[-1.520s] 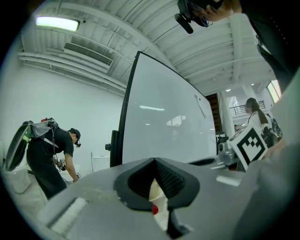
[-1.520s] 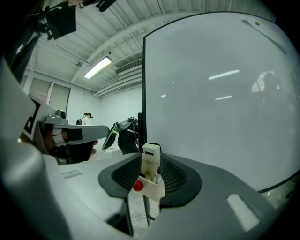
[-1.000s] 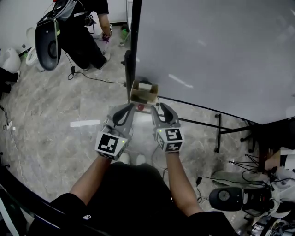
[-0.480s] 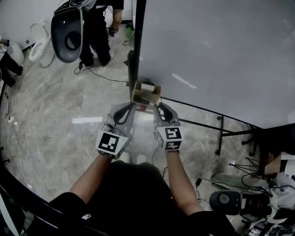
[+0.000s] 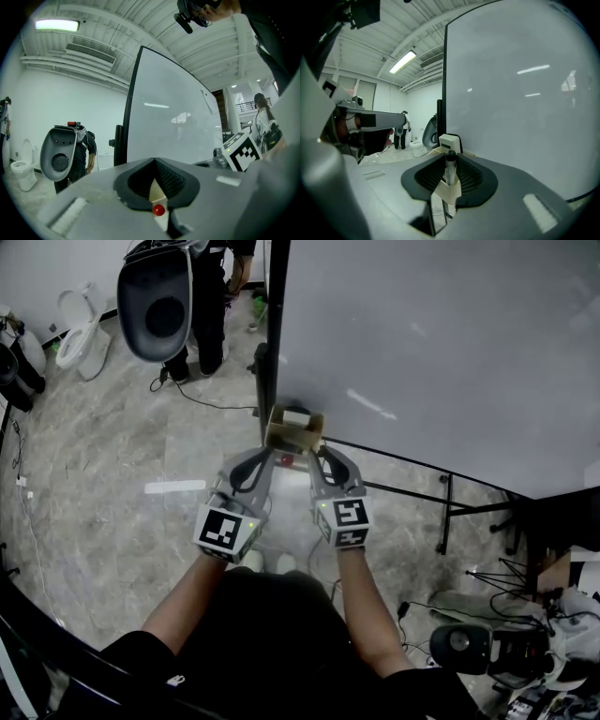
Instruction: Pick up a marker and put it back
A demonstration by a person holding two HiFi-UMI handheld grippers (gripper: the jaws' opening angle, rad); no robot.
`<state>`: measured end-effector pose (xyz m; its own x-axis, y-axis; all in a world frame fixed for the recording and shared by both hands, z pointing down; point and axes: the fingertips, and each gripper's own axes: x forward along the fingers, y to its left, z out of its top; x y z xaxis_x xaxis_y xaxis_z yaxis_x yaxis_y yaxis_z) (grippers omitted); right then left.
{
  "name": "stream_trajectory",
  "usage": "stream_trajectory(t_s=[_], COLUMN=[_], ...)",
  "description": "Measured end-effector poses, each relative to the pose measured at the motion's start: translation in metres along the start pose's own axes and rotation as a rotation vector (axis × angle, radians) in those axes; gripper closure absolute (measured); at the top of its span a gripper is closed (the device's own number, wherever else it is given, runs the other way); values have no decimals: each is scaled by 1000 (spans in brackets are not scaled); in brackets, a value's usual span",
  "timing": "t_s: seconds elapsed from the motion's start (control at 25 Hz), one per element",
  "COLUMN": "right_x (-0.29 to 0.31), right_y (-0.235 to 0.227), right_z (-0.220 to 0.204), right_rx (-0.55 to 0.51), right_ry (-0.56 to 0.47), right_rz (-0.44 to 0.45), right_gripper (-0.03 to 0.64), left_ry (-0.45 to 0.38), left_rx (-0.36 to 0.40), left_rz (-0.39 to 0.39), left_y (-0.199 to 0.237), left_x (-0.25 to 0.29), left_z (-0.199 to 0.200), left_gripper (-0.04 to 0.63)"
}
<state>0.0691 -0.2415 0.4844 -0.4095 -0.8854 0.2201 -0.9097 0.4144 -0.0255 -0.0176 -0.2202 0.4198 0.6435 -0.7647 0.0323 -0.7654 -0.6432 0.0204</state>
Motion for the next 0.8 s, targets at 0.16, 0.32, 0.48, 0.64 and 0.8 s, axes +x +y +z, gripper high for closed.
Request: stream_trajectory(t_s=[0.16, 0.32, 0.48, 0.64, 0.8], right_x=[-5, -12, -20, -29, -40], right_y=[2, 5, 8, 15, 21], right_z=[10, 25, 39, 52, 61], right_rx=[-7, -21, -42, -64, -78], right_ry=[-25, -54, -85, -116, -139], right_rz=[5, 6, 2, 2, -1], right_gripper=[535, 535, 535, 535, 535], left_ry=[-5, -10, -20, -26, -35], left_rx=[1, 1, 4, 4, 4], left_rz=[-5, -11, -16, -21, -32], left_y=[-3, -6, -10, -13, -17], left_x=[-1, -3, -6, -9, -13], left_z=[1, 4, 9, 10, 12], left_gripper=[592, 592, 592, 592, 592])
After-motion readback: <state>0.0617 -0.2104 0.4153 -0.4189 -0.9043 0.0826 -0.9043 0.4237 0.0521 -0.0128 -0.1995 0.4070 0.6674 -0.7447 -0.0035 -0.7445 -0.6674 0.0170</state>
